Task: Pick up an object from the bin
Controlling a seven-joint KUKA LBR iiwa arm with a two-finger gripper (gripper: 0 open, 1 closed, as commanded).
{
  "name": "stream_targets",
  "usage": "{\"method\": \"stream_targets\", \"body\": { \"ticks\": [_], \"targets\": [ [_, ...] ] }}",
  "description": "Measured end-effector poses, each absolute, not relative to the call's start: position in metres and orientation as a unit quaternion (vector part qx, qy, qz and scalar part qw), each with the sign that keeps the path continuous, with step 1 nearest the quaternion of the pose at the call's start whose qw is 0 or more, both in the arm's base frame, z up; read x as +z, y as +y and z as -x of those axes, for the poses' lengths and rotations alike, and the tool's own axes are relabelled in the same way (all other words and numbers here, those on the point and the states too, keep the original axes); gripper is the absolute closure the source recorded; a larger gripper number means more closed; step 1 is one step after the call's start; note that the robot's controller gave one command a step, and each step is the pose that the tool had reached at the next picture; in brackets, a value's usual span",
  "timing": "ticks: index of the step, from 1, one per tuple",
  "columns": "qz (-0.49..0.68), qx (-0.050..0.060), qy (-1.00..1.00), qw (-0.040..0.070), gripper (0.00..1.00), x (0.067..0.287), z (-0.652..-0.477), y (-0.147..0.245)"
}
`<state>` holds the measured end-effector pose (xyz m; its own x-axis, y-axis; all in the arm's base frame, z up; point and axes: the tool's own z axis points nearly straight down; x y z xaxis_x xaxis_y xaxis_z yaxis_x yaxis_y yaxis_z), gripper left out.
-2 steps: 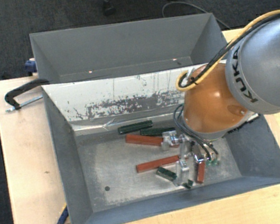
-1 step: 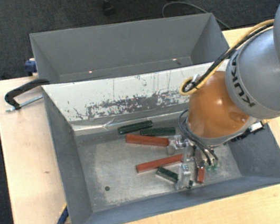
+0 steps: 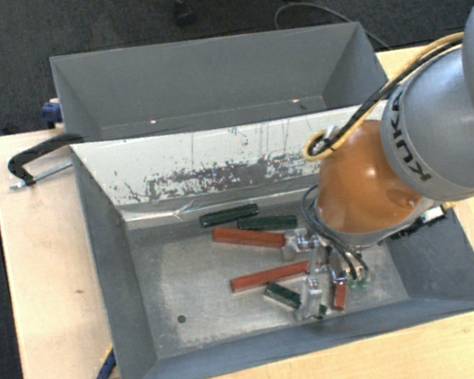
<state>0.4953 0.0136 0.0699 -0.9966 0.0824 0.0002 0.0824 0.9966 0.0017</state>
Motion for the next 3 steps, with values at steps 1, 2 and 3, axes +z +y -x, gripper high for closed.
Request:
{"method": "stream_targets", "body": {
  "ticks": [1,2,3],
  "targets": [
    [0.041,-0.001,-0.999,0.000,1.00,0.070,-0.495,0.014],
    [0.041,-0.001,-0.999,-0.006,1.00,0.143,-0.498,0.014],
    [0.041,-0.001,-0.999,-0.003,1.00,0.160,-0.499,0.015]
  ]
}}
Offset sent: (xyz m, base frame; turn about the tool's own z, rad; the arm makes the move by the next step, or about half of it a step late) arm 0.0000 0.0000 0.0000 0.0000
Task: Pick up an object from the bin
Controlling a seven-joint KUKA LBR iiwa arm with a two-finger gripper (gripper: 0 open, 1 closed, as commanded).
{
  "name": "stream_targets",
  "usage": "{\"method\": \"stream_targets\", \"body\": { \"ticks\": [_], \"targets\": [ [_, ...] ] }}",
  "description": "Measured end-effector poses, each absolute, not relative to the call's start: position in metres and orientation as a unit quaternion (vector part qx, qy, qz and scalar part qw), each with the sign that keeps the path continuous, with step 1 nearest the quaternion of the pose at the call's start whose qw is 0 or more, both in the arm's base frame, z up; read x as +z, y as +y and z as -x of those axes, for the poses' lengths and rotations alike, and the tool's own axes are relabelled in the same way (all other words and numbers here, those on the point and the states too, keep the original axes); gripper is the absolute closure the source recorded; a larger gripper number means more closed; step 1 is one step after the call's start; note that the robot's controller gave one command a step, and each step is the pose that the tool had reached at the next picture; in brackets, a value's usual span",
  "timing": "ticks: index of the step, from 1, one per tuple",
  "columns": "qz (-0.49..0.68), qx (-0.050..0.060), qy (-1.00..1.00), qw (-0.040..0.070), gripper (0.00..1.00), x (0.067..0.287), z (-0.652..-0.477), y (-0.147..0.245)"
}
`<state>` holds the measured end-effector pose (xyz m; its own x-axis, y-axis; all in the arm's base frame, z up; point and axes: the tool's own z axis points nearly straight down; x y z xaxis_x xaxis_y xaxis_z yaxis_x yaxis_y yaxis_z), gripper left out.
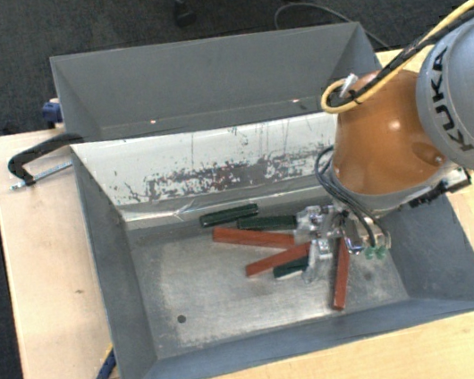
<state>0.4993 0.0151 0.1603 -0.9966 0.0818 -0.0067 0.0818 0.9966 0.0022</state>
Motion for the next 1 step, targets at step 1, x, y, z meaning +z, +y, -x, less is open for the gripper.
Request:
{"method": "stream_targets", "body": {
  "ticks": [1],
  "targets": [
    [-0.041,0.001,0.999,0.004,1.00,0.1917,-0.5011,0.0156]
  ]
}}
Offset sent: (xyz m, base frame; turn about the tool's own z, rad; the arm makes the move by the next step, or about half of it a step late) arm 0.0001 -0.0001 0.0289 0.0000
